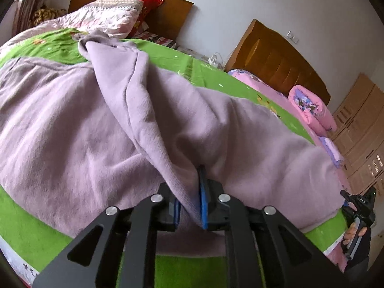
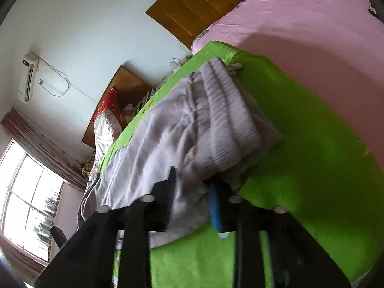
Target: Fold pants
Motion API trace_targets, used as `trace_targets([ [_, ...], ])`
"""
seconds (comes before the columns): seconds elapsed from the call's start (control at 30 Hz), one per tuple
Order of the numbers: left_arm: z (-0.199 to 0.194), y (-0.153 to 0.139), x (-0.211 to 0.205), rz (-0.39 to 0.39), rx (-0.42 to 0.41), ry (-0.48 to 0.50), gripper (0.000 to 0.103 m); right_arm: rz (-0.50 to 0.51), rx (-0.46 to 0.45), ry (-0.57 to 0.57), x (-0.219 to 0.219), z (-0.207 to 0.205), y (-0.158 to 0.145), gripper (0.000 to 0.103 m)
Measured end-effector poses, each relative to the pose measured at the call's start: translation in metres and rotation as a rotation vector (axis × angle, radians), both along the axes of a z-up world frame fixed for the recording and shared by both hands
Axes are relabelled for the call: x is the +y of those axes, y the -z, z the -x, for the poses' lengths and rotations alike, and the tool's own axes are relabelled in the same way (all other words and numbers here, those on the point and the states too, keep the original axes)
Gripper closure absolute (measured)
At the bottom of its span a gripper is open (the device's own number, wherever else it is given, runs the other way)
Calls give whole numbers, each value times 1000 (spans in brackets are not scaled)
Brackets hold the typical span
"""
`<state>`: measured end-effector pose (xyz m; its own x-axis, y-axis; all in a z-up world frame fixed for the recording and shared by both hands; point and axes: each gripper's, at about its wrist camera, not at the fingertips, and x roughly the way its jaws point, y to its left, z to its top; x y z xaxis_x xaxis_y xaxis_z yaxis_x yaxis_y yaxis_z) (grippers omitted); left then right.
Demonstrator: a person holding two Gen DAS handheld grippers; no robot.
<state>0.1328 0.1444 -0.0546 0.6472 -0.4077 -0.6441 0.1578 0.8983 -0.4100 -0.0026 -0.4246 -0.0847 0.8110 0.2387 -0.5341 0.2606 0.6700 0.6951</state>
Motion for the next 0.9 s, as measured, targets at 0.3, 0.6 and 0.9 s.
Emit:
trace_targets([
  [0.3, -6, 2, -5, 22, 4, 12, 78, 80, 23, -84, 48, 12, -5, 48],
  [0.6, 7, -16, -12, -10, -80, 2, 95, 179, -56, -26, 54, 21, -28, 93],
  [0.9, 10, 4, -15, -56, -24, -4, 95, 153, 30, -15, 46, 22, -3, 94],
])
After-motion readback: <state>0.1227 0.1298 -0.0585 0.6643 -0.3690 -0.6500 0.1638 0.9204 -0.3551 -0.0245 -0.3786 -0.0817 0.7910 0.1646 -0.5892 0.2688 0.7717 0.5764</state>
